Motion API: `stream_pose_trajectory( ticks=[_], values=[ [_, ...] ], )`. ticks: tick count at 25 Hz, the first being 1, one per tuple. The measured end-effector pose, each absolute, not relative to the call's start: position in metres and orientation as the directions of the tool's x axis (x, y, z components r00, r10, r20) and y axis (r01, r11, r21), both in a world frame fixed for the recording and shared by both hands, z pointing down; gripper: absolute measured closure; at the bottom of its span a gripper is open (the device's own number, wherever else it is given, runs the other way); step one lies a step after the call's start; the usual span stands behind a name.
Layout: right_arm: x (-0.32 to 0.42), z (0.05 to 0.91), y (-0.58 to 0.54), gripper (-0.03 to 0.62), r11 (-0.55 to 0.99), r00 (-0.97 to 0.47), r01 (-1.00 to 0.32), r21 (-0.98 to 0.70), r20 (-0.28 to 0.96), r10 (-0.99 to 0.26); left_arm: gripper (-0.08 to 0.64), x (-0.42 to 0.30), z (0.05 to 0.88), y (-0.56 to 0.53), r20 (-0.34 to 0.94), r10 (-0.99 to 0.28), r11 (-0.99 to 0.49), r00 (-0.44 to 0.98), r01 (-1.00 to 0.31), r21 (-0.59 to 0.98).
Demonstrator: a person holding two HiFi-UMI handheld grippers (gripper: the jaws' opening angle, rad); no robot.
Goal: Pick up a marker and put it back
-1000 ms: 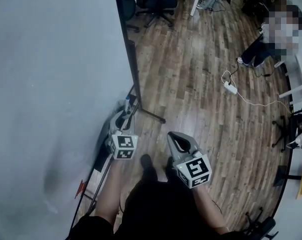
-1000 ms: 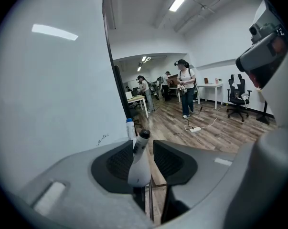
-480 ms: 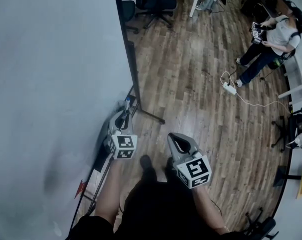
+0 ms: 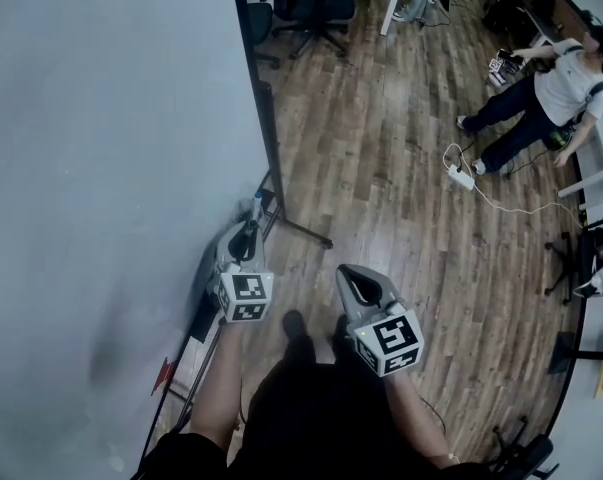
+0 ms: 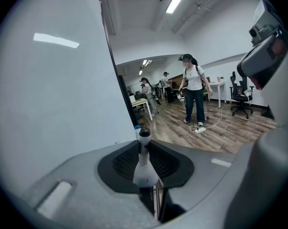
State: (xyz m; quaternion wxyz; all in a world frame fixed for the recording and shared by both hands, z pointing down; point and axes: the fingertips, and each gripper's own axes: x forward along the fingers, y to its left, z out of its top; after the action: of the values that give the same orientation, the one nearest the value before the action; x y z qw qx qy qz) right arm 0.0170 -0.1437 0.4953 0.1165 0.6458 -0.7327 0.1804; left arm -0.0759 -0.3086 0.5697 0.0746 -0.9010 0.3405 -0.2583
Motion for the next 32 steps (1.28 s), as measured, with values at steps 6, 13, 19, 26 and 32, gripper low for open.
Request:
stream_pose_trajectory(
  ticks=[6, 13, 19, 26, 32],
  values=[
    [0.016, 0.495, -0.142, 0.589, 0.09, -0.131, -0.989, -0.122, 0.393, -0.91, 0.484, -0.082, 0.546, -0.304, 0.357, -0.66, -0.751, 0.661, -0.6, -0.276],
    [0.009, 0.495, -0.145, 0.589, 0.097, -0.144, -0.985, -0.14, 0.376, -0.915, 0.483, -0.087, 0.509, -0.293, 0.282, -0.651, -0.759, 0.705, -0.614, -0.217],
    [-0.001, 0.493, -0.153, 0.589, 0.131, -0.176, -0.981, -0.146, 0.36, -0.916, 0.484, -0.093, 0.481, -0.287, 0.222, -0.652, -0.758, 0.725, -0.621, -0.199],
    [0.017, 0.476, -0.129, 0.589, 0.16, -0.196, -0.978, -0.133, 0.332, -0.923, 0.484, -0.078, 0.454, -0.254, 0.194, -0.653, -0.757, 0.732, -0.627, -0.183],
    [0.038, 0.465, -0.097, 0.589, 0.185, -0.216, -0.975, -0.127, 0.308, -0.927, 0.483, -0.06, 0.44, -0.214, 0.169, -0.66, -0.751, 0.732, -0.639, -0.166]
  ],
)
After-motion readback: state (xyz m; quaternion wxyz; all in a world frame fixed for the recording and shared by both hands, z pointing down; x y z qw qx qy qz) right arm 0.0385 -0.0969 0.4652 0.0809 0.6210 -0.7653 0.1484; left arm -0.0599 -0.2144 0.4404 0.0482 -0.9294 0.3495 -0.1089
